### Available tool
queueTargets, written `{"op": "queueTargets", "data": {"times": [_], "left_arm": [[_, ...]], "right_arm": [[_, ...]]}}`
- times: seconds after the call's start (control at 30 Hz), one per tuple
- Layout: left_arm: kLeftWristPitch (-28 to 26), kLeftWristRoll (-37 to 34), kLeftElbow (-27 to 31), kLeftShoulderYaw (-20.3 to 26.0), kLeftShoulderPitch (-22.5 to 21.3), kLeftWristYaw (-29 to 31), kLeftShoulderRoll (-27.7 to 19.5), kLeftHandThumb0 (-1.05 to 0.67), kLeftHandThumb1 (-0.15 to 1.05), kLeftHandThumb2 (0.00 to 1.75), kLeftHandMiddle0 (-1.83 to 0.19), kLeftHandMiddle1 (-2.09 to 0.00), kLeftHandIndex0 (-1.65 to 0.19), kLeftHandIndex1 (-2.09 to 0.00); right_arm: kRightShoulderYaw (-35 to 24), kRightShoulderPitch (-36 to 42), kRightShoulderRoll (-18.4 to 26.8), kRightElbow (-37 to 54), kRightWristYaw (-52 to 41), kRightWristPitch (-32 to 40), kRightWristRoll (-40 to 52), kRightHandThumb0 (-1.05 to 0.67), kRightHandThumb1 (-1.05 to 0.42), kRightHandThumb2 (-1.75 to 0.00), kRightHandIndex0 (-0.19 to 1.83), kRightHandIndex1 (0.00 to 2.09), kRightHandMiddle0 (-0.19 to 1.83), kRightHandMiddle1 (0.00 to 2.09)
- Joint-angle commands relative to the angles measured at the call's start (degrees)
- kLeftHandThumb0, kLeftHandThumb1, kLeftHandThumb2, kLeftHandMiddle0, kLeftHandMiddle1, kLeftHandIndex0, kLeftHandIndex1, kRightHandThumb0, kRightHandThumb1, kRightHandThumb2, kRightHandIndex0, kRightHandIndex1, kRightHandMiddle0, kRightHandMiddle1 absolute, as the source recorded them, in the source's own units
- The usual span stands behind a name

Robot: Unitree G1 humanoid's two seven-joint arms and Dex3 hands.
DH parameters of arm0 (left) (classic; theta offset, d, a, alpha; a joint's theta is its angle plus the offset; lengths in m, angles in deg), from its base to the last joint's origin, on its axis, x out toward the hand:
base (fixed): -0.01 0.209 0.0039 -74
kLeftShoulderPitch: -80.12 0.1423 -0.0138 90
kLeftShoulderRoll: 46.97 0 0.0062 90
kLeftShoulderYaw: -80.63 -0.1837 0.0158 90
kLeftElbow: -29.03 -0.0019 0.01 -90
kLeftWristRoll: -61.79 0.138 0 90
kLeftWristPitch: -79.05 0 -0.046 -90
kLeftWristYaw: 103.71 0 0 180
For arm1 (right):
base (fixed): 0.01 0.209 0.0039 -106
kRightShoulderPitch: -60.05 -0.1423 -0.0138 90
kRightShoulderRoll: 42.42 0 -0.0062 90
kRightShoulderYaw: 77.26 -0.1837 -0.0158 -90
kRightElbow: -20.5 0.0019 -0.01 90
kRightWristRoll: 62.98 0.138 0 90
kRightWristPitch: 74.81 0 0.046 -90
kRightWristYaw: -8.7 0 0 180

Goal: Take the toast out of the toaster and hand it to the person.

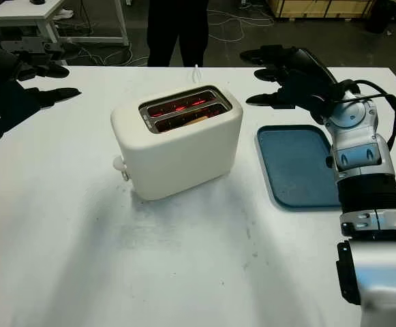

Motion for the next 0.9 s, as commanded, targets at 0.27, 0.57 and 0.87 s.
{"op": "queueTargets", "data": {"times": [0.27,0.57,0.87], "left_arm": [[-0.81,0.01,0.37,-0.02,0.58,-0.02,0.36,-0.32,0.85,0.00,-0.51,-0.59,-0.72,-0.02],[-0.57,-0.30,0.37,-0.01,0.60,0.01,0.62,-0.29,0.85,0.00,-0.51,-0.60,-0.72,-0.01],[-1.52,0.73,1.19,-0.61,0.34,0.37,0.05,-0.30,0.85,0.00,-0.52,-0.59,-0.73,-0.01]], "right_arm": [[-0.03,0.62,0.25,0.16,-0.02,0.30,0.45,-0.21,-0.83,0.00,0.52,0.01,0.49,0.00],[-0.19,0.99,0.39,1.33,-0.05,1.23,0.46,-0.20,-0.83,0.00,0.52,0.00,0.50,0.00],[-0.04,0.74,0.27,1.17,0.06,1.25,0.19,-0.20,-0.83,0.00,0.52,0.01,0.49,0.01]]}}
